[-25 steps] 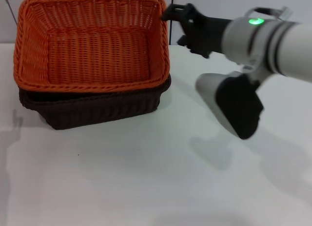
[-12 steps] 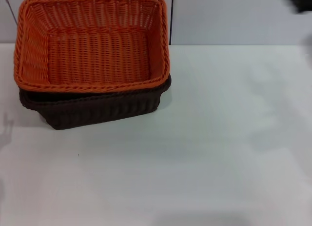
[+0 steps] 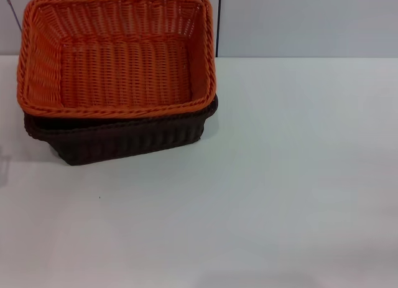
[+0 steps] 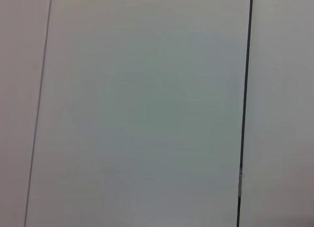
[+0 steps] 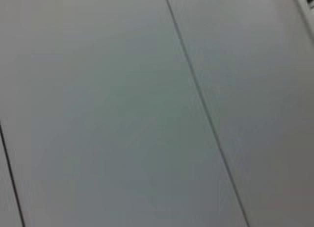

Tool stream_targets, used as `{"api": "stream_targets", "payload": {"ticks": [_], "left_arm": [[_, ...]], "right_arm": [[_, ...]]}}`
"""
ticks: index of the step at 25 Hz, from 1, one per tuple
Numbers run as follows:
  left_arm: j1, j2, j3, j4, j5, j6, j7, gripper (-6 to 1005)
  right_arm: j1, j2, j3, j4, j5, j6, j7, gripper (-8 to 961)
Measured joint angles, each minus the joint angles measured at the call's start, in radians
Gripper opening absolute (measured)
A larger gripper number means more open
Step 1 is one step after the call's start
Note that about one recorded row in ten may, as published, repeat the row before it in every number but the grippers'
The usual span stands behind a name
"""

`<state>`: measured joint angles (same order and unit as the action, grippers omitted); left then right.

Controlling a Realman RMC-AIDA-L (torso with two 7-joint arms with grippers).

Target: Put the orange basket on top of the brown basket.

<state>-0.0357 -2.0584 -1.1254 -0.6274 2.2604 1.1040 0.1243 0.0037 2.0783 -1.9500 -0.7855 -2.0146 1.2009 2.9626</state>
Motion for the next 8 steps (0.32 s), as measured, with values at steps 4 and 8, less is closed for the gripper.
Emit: {"api": "stream_targets", "payload": {"ticks": [4, 8], "left_arm": [[-0.010, 0.002, 0.000, 0.020, 0.002, 0.003, -0.007, 797], [-0.012, 0.003, 0.004, 0.027, 0.002, 0.009, -0.006, 797]], "right_arm": [[0.021, 0.002, -0.065, 0.070, 0.005, 0.096, 0.003, 680], [0.028, 0.001, -0.085, 0.081, 0.008, 0.115, 0.001, 680]]}}
